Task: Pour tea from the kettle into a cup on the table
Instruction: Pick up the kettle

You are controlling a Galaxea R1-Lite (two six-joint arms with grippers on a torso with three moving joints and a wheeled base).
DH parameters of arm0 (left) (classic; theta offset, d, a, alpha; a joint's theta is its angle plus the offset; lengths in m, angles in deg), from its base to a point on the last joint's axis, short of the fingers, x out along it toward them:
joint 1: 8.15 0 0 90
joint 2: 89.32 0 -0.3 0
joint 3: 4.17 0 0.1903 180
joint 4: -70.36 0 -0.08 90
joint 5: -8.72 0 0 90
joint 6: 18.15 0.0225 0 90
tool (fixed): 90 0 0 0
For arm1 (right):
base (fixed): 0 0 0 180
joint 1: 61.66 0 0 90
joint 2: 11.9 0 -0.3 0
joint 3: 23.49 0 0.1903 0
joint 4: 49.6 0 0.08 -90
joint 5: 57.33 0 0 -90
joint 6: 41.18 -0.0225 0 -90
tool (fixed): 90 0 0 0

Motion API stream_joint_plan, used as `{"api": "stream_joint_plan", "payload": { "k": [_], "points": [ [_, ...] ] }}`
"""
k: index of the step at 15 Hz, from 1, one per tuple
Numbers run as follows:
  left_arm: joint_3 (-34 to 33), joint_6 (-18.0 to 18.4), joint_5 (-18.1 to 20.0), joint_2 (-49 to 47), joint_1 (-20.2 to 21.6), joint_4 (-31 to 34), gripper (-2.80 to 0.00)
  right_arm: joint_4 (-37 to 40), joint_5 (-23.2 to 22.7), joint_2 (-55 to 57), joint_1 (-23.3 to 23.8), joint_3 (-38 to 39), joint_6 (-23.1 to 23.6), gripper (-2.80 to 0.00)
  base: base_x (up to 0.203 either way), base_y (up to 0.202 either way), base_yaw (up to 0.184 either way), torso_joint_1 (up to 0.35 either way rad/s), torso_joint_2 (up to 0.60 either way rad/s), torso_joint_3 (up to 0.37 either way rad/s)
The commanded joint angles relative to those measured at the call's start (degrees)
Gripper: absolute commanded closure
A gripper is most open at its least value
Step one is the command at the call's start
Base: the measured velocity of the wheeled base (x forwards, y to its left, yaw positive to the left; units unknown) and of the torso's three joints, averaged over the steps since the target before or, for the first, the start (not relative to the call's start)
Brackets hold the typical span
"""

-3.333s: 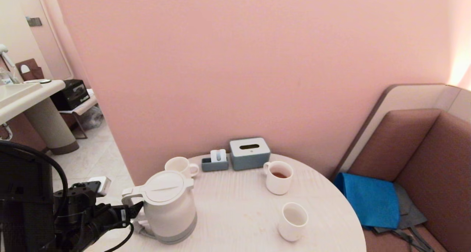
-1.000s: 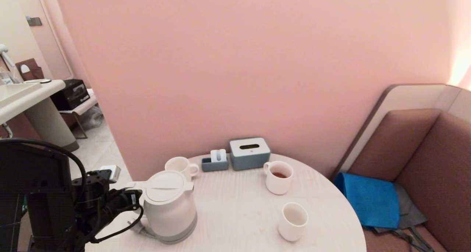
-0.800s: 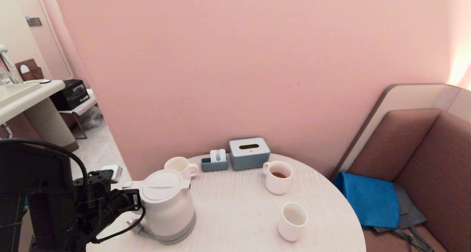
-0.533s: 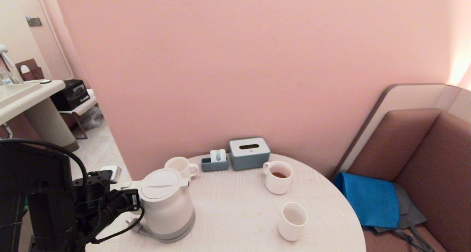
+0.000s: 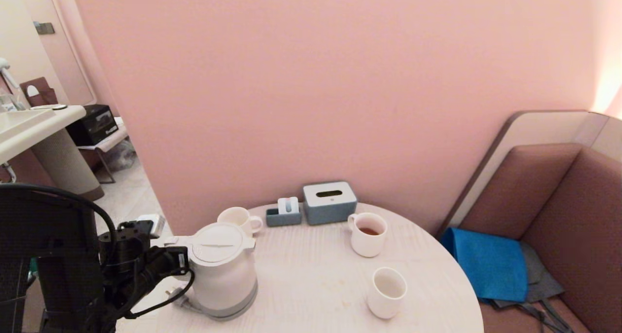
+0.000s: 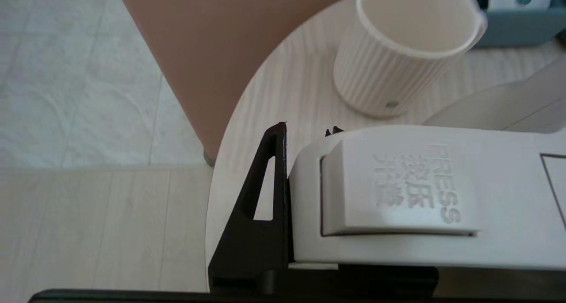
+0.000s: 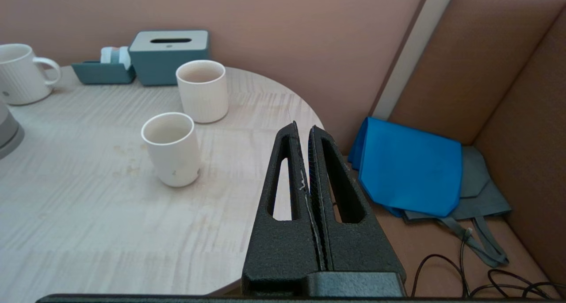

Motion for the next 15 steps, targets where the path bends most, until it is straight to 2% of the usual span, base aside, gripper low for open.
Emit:
{"api": "stream_joint_plan", "payload": {
  "k": [1, 11, 15],
  "points": [
    [0.38, -0.32, -0.38, 3.40, -1.03, -3.30, 0.00, -0.01, -0.01, 0.07, -0.05, 0.00, 0.02, 0.00, 0.000, 0.000, 0.000, 0.000, 0.00, 0.000],
    [-1.72, -0.43, -0.51, 9.88, -2.75, -3.22, 0.00, -0.01, -0.01, 0.07, -0.05, 0.00, 0.02, 0.00, 0.000, 0.000, 0.000, 0.000, 0.00, 0.000],
    [1.36, -0.36, -1.96, 16.61, -6.52, 7.25, 0.00, -0.01, -0.01, 0.07, -0.05, 0.00, 0.02, 0.00, 0.000, 0.000, 0.000, 0.000, 0.00, 0.000]
  ]
}}
